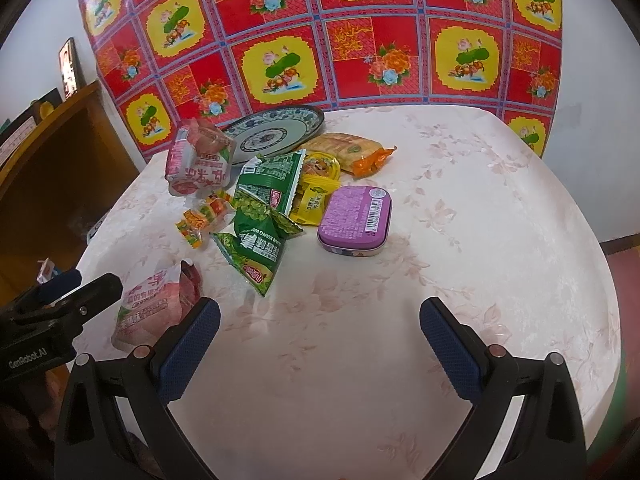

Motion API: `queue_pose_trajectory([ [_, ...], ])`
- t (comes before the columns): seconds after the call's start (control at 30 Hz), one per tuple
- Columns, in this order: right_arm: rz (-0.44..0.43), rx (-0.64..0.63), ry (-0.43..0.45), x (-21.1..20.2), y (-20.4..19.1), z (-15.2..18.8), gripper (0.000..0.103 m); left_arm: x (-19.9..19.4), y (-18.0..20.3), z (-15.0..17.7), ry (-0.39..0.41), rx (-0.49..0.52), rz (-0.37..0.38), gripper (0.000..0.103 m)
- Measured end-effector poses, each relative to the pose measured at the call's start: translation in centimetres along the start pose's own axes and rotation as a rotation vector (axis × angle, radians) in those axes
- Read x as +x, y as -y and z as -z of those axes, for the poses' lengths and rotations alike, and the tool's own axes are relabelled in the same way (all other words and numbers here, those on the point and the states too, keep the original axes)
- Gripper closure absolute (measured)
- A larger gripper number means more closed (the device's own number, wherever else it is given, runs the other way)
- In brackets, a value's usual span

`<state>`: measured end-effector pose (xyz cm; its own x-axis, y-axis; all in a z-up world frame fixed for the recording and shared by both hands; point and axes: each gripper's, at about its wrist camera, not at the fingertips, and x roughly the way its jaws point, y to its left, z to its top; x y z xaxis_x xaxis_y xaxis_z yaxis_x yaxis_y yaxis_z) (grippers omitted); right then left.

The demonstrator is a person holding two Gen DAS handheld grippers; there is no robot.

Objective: Organize snacks
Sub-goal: 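Grasp the pink fruit-jelly pouch with the left gripper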

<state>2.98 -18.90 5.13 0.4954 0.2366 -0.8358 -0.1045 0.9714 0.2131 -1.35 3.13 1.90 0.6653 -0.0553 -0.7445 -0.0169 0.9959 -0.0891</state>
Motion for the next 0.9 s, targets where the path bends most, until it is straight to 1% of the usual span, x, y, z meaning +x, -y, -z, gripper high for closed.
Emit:
queue_pose_trajectory([
  [0.13,-0.001,0.001,-0.001,0.0,0.0,0.0,0.001,-0.3,0.1,0.3,-0.023,0.006,0.053,0.0],
  [0.2,-0.003,0.004,-0.003,0.0,0.1,0.0,0.001,-0.4,0.7,0.4,-0.026,0.025,0.078,0.0],
  [0.37,-0.024,0.025,-0.02,-0.1,0.8,-0.4,0.001,0.2,2.3,0.8,-0.04,0.067,0.104,0.0],
  [0.47,-0.011,0.03,-0.012,-0.3,1.3,-0.5,0.001,0.8,3.0,0.9,-0.061,0.09,0.136,0.0],
  [0.67,-0.011,0.069,-0.024,-0.1,2.6,-0.5,0.001,2.1,4.0,0.7,-0.082,0.123,0.127,0.0],
  [0.9,-0.027,0.083,-0.039,0.3,2.9,-0.3,0.001,3.6,4.7,0.9,-0.112,0.144,0.122,0.0],
])
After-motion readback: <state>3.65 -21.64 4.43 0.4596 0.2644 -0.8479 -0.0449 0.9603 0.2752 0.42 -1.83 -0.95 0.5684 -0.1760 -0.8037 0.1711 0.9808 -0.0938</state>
